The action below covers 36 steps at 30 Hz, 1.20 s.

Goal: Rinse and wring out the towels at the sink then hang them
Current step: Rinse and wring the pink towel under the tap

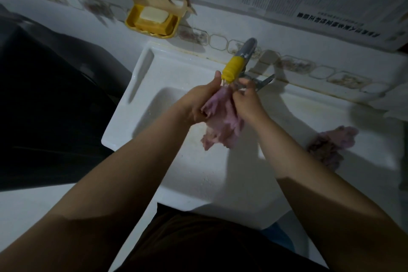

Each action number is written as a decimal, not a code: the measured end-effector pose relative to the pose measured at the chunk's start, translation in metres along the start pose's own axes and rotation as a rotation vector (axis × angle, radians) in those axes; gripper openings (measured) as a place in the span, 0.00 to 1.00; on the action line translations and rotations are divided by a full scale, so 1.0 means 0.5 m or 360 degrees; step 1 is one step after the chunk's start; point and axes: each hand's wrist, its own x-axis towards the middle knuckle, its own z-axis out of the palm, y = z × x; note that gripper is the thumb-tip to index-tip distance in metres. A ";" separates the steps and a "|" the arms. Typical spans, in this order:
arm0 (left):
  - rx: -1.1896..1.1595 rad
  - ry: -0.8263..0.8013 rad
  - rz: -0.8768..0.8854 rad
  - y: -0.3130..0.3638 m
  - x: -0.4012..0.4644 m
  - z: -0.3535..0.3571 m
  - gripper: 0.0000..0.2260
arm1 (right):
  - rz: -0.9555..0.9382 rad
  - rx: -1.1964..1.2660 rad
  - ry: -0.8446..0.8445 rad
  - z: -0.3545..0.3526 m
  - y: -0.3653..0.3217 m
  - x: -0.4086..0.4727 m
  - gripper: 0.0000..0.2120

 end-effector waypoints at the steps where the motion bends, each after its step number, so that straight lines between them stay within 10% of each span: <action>1: 0.0012 -0.0116 -0.0013 0.007 -0.001 -0.010 0.20 | 0.0102 0.0228 -0.0176 -0.003 -0.001 0.000 0.15; 4: 0.0104 -0.0324 -0.0038 0.025 -0.015 -0.034 0.17 | 0.0182 0.0167 -0.0474 -0.012 0.014 -0.009 0.27; 11: 0.0709 -0.0066 0.0033 0.010 0.007 -0.093 0.04 | 0.0016 0.0669 -0.0381 -0.038 0.007 -0.007 0.10; 26: 0.0023 0.0323 0.0183 -0.070 0.018 0.048 0.20 | 0.0013 0.0125 0.0217 0.014 -0.030 -0.015 0.17; 36: 0.0432 0.0325 0.0313 -0.037 0.015 -0.006 0.23 | -0.0006 -0.0046 0.0066 0.007 -0.030 -0.019 0.15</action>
